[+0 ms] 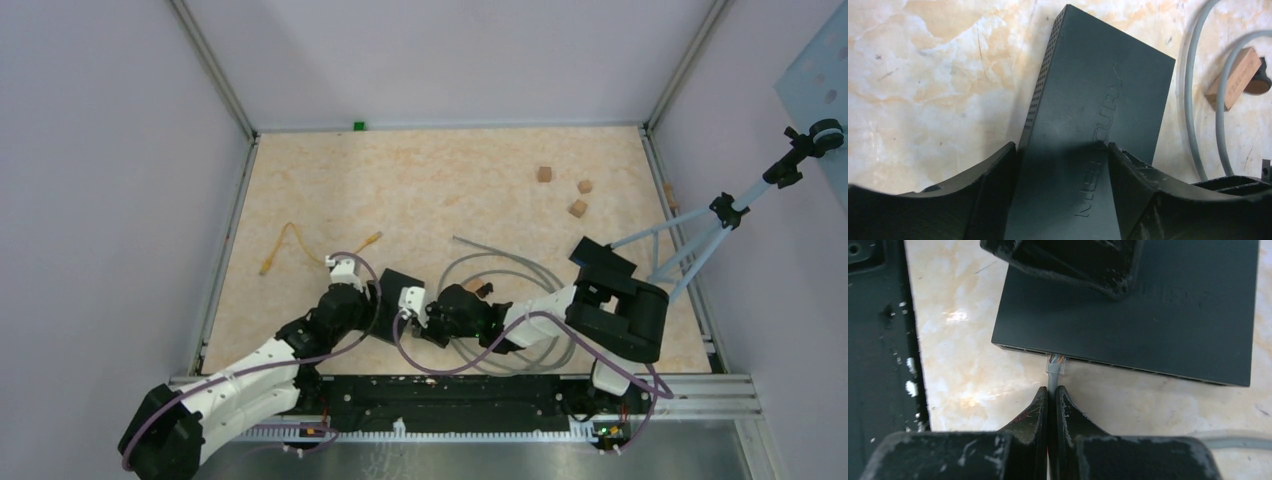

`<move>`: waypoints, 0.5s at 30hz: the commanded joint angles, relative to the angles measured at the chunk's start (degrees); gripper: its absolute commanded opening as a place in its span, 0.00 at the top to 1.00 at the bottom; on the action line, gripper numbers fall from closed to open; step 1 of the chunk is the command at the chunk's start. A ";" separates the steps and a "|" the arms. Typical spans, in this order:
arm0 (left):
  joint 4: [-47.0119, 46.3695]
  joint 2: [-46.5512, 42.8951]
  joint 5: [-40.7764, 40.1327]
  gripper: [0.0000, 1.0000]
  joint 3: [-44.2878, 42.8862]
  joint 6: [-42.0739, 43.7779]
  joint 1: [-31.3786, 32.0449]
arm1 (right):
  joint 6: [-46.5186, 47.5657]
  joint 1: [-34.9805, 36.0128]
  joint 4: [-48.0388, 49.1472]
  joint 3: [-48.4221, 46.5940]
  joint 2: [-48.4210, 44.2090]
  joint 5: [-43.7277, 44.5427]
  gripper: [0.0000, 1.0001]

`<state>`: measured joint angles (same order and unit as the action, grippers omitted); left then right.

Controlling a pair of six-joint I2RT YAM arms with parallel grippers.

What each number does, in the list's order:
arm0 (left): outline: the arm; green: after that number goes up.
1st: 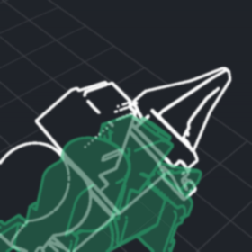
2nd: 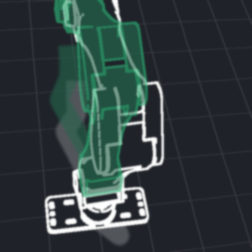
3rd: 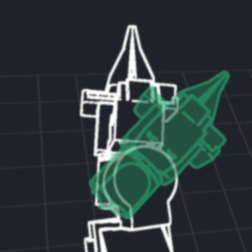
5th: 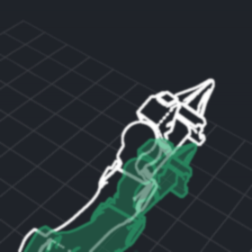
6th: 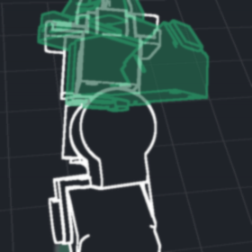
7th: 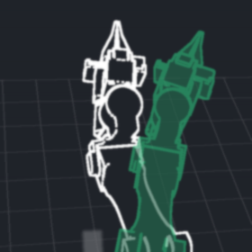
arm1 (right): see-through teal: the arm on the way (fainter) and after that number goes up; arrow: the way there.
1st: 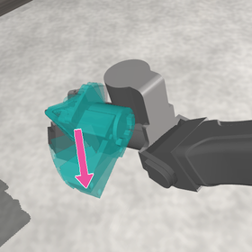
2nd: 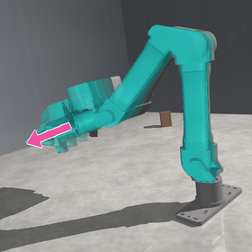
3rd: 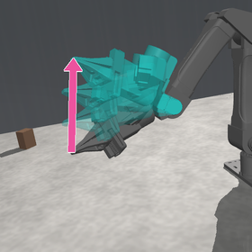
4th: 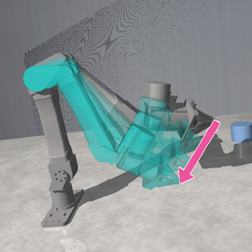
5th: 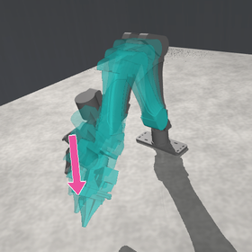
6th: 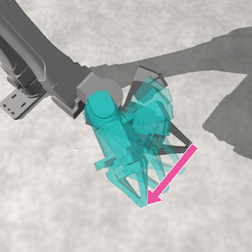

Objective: Insert the plug into the switch port
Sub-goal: Insert the connector into the switch port.

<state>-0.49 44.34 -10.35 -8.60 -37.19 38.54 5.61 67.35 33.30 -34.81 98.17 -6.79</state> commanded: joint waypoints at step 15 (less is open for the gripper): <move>22.35 0.68 -3.48 0.01 -23.54 2.88 -9.44 | -3.27 -0.30 -13.40 -4.63 -9.96 -0.88 0.43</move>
<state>18.57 46.63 -13.96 -27.29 -38.33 33.52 5.32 67.33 22.37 -36.91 94.37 -11.14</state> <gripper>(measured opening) 0.985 0.562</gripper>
